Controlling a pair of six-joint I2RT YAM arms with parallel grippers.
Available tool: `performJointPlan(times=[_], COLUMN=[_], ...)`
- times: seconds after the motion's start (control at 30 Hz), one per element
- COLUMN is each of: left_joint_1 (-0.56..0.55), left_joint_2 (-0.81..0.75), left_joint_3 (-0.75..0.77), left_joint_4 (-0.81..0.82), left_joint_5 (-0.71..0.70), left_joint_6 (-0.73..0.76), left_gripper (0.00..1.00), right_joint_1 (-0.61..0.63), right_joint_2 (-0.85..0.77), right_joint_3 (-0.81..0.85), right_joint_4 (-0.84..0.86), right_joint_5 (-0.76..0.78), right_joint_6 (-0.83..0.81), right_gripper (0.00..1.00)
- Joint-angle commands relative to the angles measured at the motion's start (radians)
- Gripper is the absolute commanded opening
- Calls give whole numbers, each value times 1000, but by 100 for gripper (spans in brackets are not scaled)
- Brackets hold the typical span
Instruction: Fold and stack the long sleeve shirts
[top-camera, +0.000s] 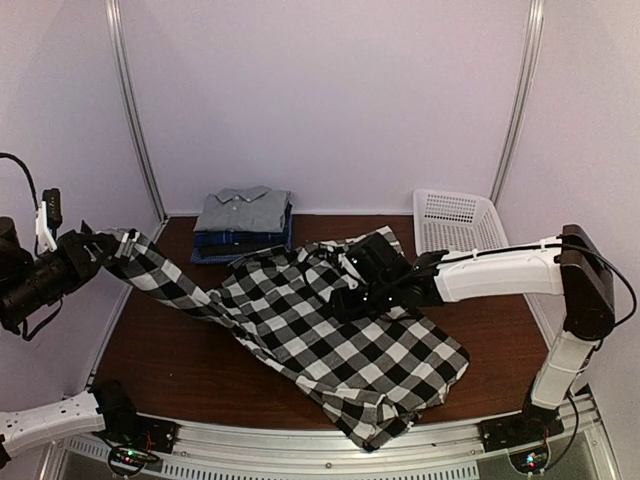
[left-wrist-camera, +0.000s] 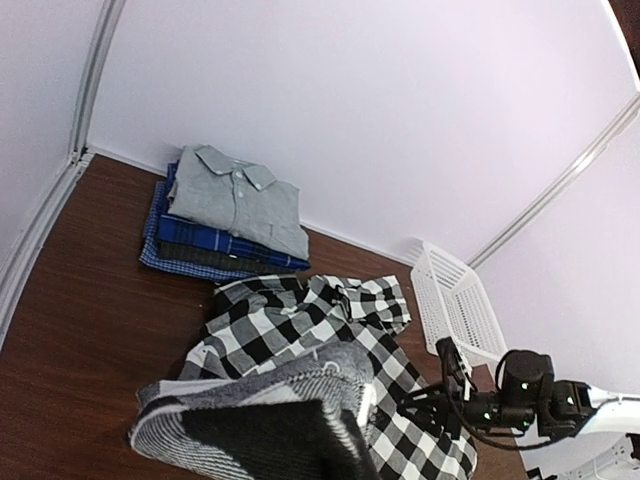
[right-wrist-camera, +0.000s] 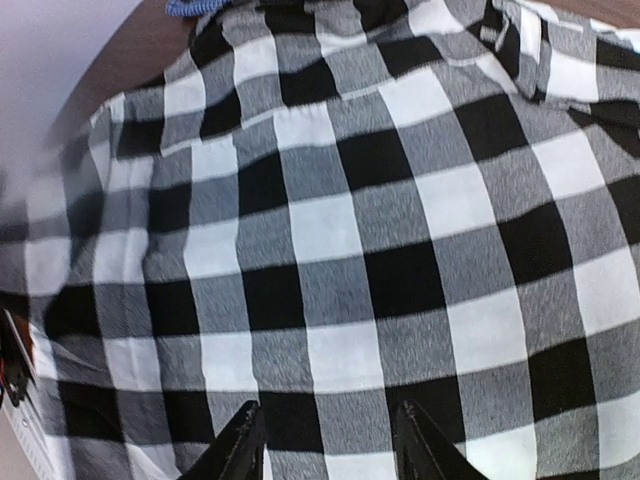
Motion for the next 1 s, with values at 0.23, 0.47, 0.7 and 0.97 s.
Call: performJointPlan(times=[0.23,0.47,0.7,0.97], left_joint_1=[-2,-1,-2,-2], left_joint_2=[-7,-8,-7,2], left_joint_3=[22,-6,-11,-18], left_joint_4=[-123,-123,-117,-110], left_joint_5=[-188,-196,-194,-199], left_joint_6=[-31,-45,-45,-48], left_gripper=[0,0,0,0], right_joint_1=[222,320,374,404], right_joint_2=[-163,-272,-388,-386], right_joint_3=[-243,-284,-348,-373], right_joint_4=[-40,-111,-130,-181], right_joint_5=[26,110,182,163], right_joint_6=[74,142,155,89], right_gripper=[52,67,78,76])
